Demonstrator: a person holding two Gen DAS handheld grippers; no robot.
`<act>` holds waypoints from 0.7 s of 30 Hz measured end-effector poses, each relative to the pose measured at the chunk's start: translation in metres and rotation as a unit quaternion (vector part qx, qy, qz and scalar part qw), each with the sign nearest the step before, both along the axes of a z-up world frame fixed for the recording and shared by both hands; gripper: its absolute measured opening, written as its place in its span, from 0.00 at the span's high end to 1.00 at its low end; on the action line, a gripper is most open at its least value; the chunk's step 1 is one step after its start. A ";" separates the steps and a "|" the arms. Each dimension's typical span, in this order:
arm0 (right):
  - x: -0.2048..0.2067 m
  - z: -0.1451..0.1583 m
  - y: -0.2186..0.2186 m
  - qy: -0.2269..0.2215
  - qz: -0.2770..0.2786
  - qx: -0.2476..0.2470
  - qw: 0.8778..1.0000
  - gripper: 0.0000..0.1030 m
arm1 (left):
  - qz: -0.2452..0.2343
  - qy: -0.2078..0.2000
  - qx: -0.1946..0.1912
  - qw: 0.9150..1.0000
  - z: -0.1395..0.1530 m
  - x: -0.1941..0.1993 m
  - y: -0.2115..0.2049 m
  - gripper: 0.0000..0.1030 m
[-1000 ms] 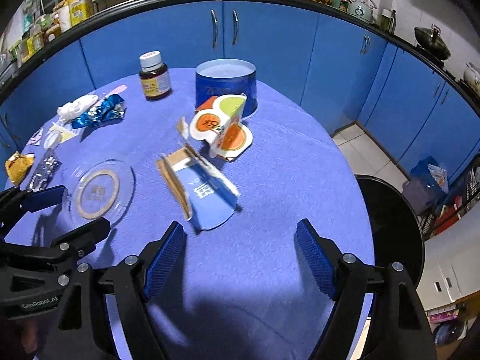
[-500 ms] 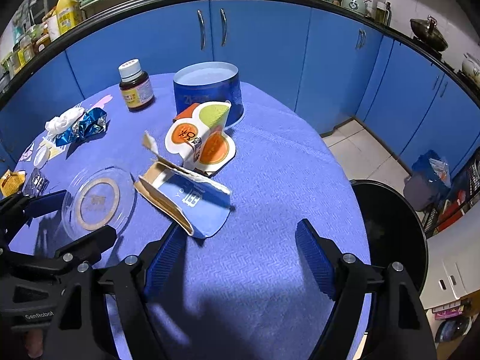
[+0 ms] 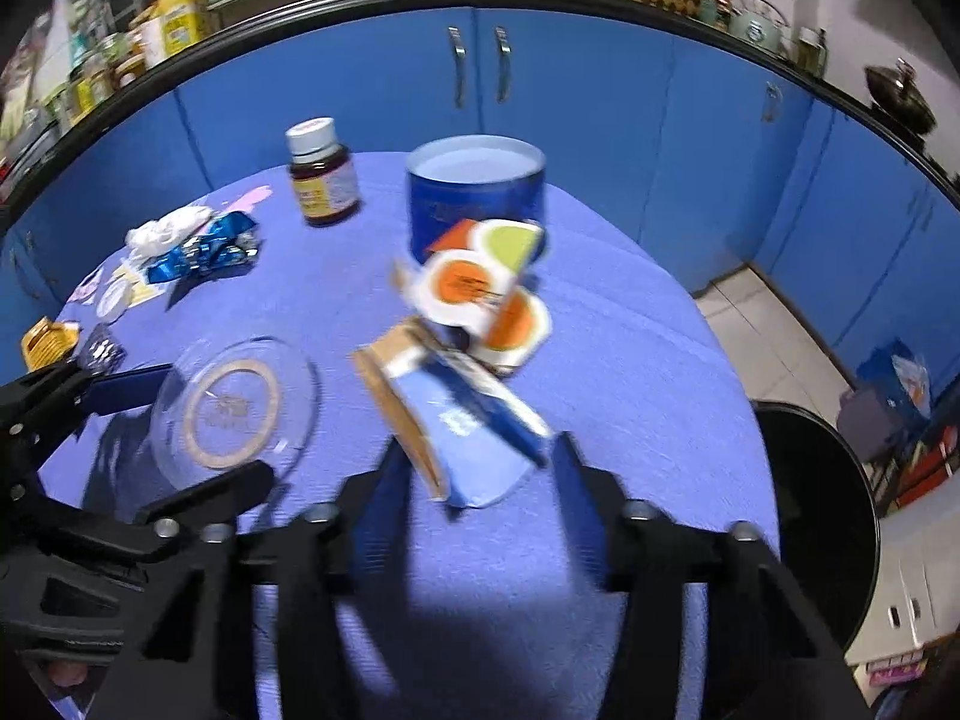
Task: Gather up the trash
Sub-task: 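Return to the table and grasp the torn blue carton with right tool, then grasp the clear plastic lid with left tool while right tool holds the carton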
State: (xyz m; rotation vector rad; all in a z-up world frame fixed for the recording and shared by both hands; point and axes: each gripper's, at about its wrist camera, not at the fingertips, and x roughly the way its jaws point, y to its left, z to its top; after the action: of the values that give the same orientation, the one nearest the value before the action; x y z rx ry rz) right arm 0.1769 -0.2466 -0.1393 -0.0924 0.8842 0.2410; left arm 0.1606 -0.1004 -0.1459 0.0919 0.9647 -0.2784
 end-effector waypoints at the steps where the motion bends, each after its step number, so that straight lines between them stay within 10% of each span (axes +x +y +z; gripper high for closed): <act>1: 0.000 0.000 0.002 -0.002 0.003 -0.003 1.000 0.63 | 0.001 0.000 -0.002 1.000 0.000 0.000 0.001 0.16; 21: -0.027 0.032 0.002 -0.031 0.020 0.013 0.999 0.67 | 0.018 -0.045 -0.009 0.999 0.036 -0.018 0.015 0.17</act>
State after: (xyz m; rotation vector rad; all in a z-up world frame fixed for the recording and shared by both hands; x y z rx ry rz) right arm 0.1500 -0.2449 -0.1072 -0.0929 0.8184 0.2846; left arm 0.1422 -0.0857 -0.1099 0.0699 0.8734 -0.2467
